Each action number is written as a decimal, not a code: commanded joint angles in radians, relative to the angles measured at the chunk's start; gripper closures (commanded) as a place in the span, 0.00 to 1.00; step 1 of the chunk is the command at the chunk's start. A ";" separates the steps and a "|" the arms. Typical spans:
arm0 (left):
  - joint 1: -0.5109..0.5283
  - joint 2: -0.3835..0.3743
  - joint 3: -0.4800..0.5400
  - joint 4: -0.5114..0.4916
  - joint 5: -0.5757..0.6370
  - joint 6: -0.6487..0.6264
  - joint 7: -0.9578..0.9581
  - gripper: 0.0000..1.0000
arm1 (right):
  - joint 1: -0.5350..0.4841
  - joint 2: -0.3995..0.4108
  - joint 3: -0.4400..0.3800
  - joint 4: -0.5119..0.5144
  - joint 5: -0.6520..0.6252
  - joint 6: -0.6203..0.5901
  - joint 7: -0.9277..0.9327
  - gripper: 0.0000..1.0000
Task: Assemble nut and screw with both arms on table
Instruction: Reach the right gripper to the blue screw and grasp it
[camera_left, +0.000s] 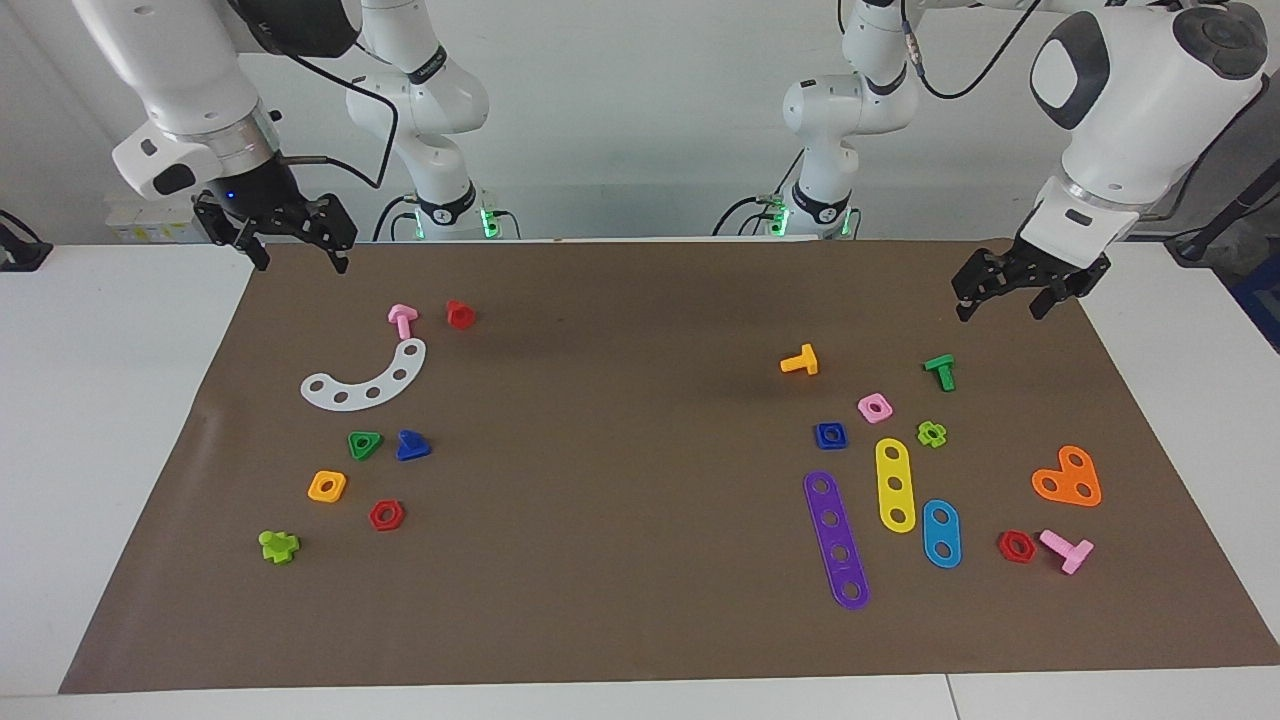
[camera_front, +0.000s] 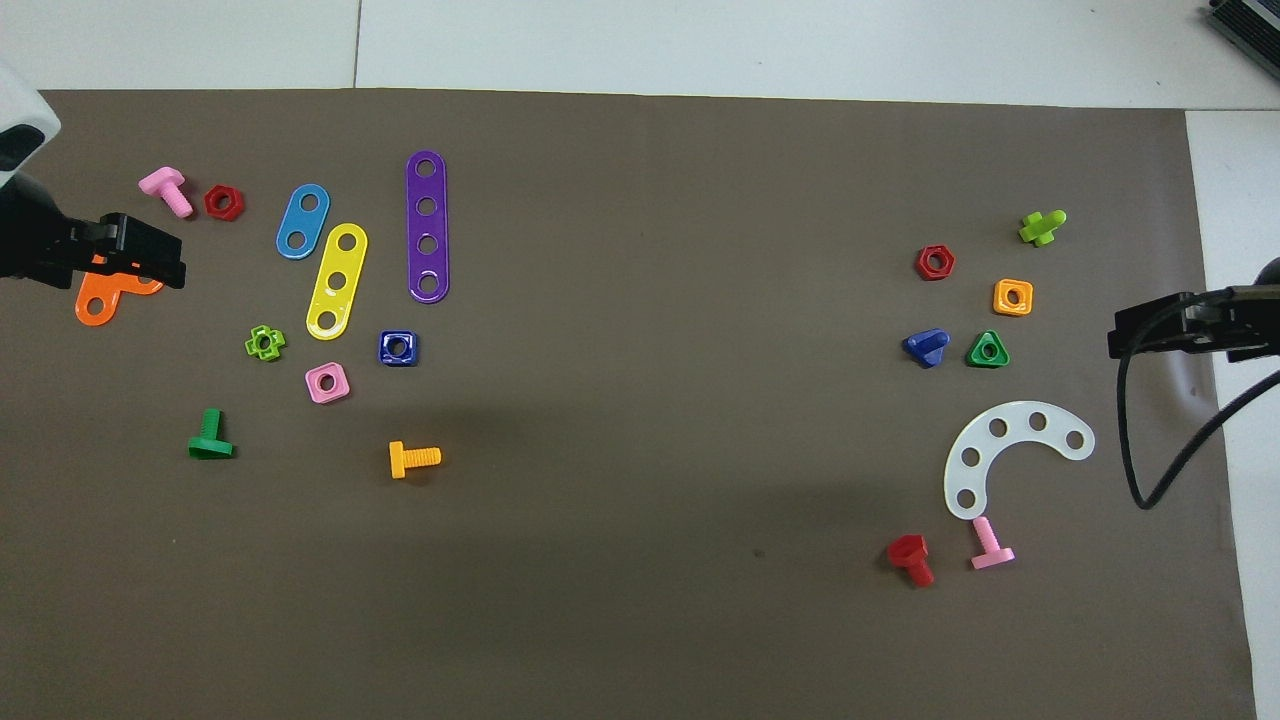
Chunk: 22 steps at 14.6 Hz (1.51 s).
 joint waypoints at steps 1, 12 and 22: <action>0.016 -0.037 -0.006 -0.048 -0.002 0.022 0.004 0.00 | -0.013 -0.019 0.008 -0.027 0.004 0.015 -0.006 0.00; 0.014 -0.037 -0.006 -0.048 -0.002 0.022 0.004 0.00 | -0.015 -0.039 0.009 -0.324 0.025 0.367 -0.133 0.00; 0.014 -0.037 -0.006 -0.048 -0.002 0.022 0.004 0.00 | 0.031 0.261 0.017 -0.467 0.062 0.875 -0.227 0.00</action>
